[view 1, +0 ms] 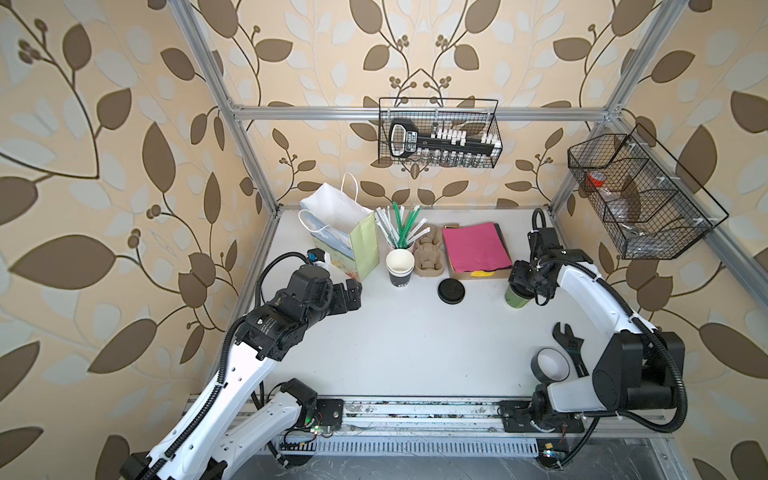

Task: Pack the takeout coffee
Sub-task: 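Lower the lidded green cup beside the wrench and open the right gripper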

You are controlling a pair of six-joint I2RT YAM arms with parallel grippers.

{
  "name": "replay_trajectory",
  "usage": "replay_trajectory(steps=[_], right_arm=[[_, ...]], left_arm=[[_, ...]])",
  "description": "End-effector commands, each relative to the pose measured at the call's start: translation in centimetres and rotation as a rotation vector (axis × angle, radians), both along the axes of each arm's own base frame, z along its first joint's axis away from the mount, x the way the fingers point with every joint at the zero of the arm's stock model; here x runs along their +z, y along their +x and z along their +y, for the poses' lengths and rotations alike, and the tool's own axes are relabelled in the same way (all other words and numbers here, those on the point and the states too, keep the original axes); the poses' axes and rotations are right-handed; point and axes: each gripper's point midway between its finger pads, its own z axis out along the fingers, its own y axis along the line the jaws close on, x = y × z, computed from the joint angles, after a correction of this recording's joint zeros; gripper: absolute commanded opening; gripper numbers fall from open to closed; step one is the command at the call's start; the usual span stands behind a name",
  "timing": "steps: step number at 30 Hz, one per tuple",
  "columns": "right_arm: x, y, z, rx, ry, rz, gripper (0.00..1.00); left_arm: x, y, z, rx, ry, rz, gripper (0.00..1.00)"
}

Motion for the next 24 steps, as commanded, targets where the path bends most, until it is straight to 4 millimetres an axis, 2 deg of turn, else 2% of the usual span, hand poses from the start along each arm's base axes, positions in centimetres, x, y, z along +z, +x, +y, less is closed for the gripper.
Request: replay_trajectory(steps=[1,16,24], right_arm=[[-0.7,-0.4,0.0,-0.001,-0.010,0.024,0.80],[2.1,0.4,1.0,0.021,0.043,-0.049,0.87],[3.9,0.6,0.5,0.019,0.021,-0.068,0.87]], left_arm=[[-0.1,0.2,-0.3,-0.019,-0.005,-0.007,0.99],[-0.7,0.3,-1.8,-0.083,-0.027,0.034,0.99],[-0.9,0.3,-2.1,-0.097,-0.027,0.046,0.99]])
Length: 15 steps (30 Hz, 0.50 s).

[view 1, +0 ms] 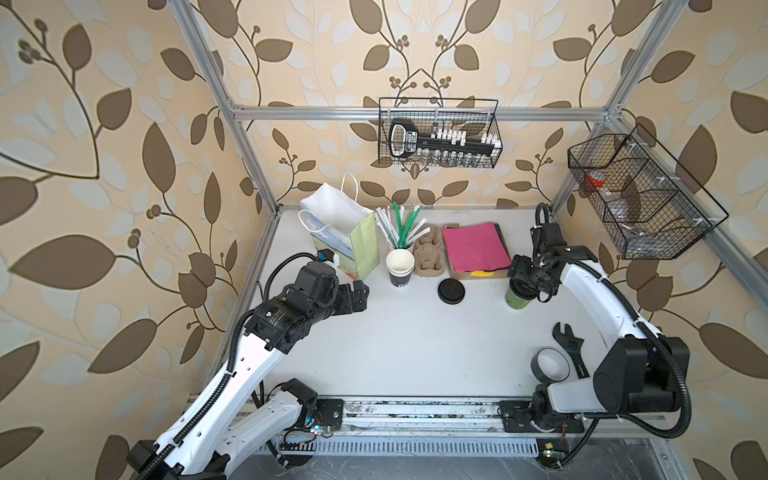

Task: Pack the takeout coffee
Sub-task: 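Lower the lidded green cup beside the wrench and open the right gripper, then move the right gripper to the cardboard cup carrier and close on its edge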

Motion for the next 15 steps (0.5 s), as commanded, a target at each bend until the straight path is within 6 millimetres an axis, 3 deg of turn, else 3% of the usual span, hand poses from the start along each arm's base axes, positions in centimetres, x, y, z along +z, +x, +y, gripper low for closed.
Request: replay_trajectory(steps=[1,8,12,15], right_arm=[[1.3,-0.2,0.1,0.008,0.003,-0.009,0.86],[4.0,-1.3,0.2,0.006,-0.005,-0.085,0.79],[4.5,-2.7,0.4,-0.005,0.013,-0.124,0.69],[5.5,-2.8,2.5,0.056,0.042,-0.172,0.72]], left_arm=[[0.4,0.3,-0.4,-0.028,-0.004,-0.020,0.99],[0.5,0.2,-0.3,-0.026,-0.003,-0.026,0.99],[0.7,0.2,-0.3,-0.027,-0.006,-0.031,0.99],[0.7,0.2,-0.1,-0.017,-0.001,-0.034,0.99]])
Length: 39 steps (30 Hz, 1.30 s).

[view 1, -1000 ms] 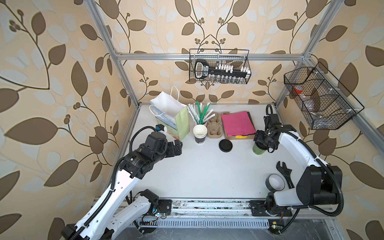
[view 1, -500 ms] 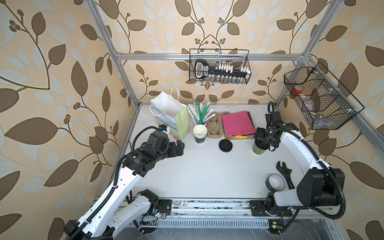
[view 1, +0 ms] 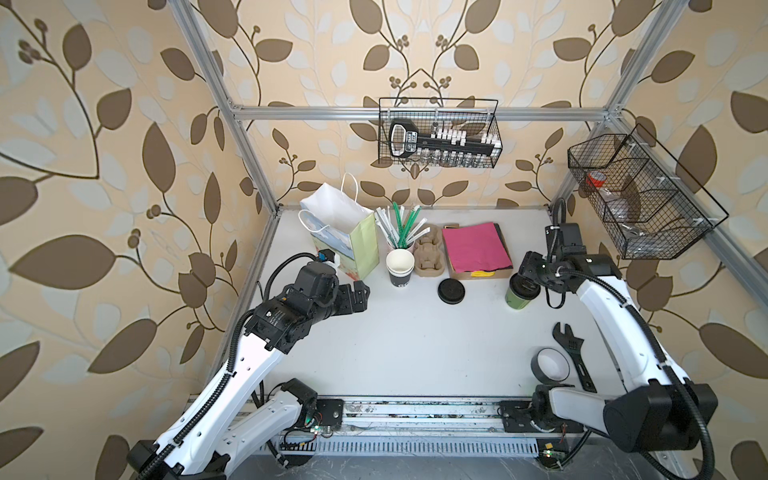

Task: Pack the takeout coffee
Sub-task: 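Move the right gripper to the cardboard cup carrier and close on its edge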

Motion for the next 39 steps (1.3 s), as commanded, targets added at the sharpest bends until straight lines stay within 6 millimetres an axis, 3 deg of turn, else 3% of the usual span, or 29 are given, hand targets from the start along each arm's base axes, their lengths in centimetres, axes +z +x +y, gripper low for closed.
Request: replay_trajectory(steps=[1,5,8,11,15,25,30,39], right_arm=[[0.1,-0.7,2.9,0.082,0.015,-0.005,0.72],[1.4,-0.5,8.8,0.232,0.005,-0.059,0.74],[1.0,0.1,13.2,0.331,0.043,-0.063,0.72],[0.4,1.6,16.1,0.389,-0.009,-0.040,0.69],[-1.8,3.9,19.3,0.451,-0.011,0.017,0.68],[-5.2,10.5,24.6,0.509,0.030,0.017,0.69],[-7.3,13.7,25.2,0.505,-0.062,0.053,0.67],[-9.8,16.7,26.3,0.516,-0.065,0.062,0.62]], left_arm=[[0.9,0.2,0.2,-0.002,0.002,-0.038,0.99],[1.7,0.0,1.3,0.048,0.009,-0.085,0.99],[2.4,-0.2,2.3,0.088,0.009,-0.127,0.99],[2.9,-0.3,3.1,0.126,0.014,-0.154,0.99],[3.0,-0.2,3.3,0.136,0.022,-0.155,0.99],[2.4,0.0,3.1,0.129,0.041,-0.127,0.99],[2.4,0.1,3.2,0.132,0.045,-0.129,0.99],[2.4,0.2,3.2,0.132,0.049,-0.126,0.99]])
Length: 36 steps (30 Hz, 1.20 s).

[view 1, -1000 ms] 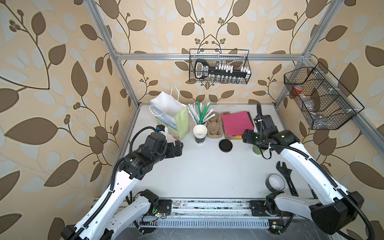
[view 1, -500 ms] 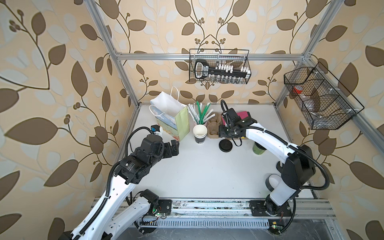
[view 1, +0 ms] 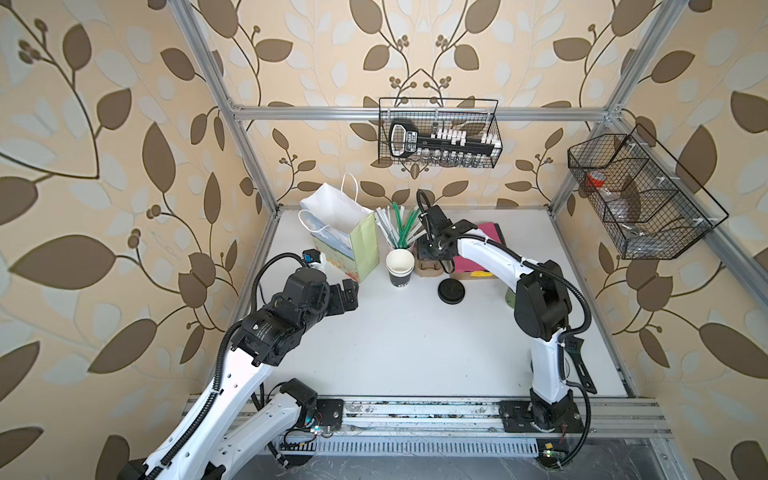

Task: Pack the takeout coffee

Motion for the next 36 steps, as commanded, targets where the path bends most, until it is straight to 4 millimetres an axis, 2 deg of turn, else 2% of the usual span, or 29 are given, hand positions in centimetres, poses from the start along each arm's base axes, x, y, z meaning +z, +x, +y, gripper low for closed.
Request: replay_trajectory(steps=[1,7,14,17,29,36], right_arm=[[0.0,1.3,0.0,0.010,-0.017,-0.022,0.61],[-1.0,2.9,-0.5,-0.006,-0.060,-0.026,0.56],[-1.7,4.1,-1.0,-0.018,-0.100,-0.035,0.56],[-2.1,4.4,-1.4,-0.031,-0.118,-0.018,0.56],[-2.9,4.9,-1.1,-0.027,-0.115,0.012,0.56],[-3.9,4.9,-1.4,-0.036,-0.132,0.039,0.51]], left_arm=[[0.5,0.3,0.4,0.020,0.008,-0.016,0.99],[0.4,0.4,0.3,0.014,0.010,-0.010,0.99],[0.4,0.4,0.2,0.013,0.010,-0.009,0.99],[0.3,0.5,0.2,0.012,0.012,-0.007,0.99],[0.3,0.6,0.2,0.015,0.016,-0.006,0.99],[0.2,0.6,0.2,0.016,0.020,-0.004,0.99]])
